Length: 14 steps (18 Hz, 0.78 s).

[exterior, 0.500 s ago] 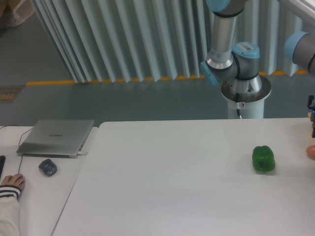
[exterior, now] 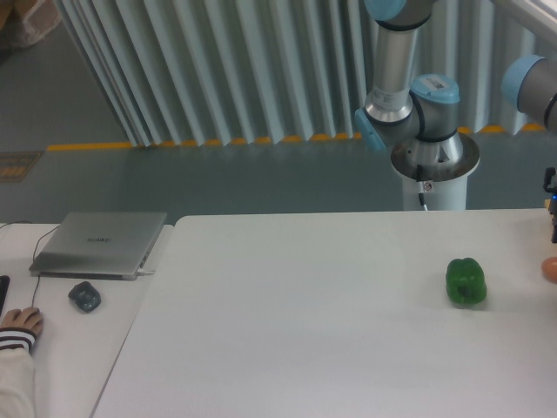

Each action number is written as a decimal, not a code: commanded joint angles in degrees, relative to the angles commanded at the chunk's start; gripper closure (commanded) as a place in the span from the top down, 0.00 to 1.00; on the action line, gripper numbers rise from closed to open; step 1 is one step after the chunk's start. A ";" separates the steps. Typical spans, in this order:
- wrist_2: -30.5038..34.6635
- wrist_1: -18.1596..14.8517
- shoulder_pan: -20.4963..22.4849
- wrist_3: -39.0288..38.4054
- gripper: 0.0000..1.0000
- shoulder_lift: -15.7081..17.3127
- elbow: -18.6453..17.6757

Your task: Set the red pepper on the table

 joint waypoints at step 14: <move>14.16 6.17 5.70 12.53 1.00 2.90 -4.84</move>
